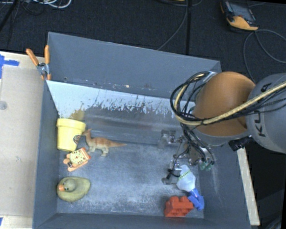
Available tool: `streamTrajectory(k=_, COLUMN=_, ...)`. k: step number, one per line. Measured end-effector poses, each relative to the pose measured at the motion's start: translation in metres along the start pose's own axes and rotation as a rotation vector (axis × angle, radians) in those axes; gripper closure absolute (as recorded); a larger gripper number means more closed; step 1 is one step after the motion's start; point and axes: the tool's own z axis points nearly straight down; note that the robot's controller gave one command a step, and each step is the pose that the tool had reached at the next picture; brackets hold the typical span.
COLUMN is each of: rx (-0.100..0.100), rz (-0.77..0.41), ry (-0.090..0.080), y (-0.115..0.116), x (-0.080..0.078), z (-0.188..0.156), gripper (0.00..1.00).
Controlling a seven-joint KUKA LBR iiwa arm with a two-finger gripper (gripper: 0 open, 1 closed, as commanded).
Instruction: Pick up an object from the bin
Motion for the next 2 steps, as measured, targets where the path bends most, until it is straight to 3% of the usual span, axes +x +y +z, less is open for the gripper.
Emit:
streamTrajectory(k=1, rx=0.001, rz=-0.082, ry=-0.005, y=-0.056, x=0.008, z=0.001, gripper=0.00)
streamTrajectory(k=2, rx=0.005, rz=-0.099, ry=-0.004, y=-0.072, x=0.018, z=0.039, gripper=0.00)
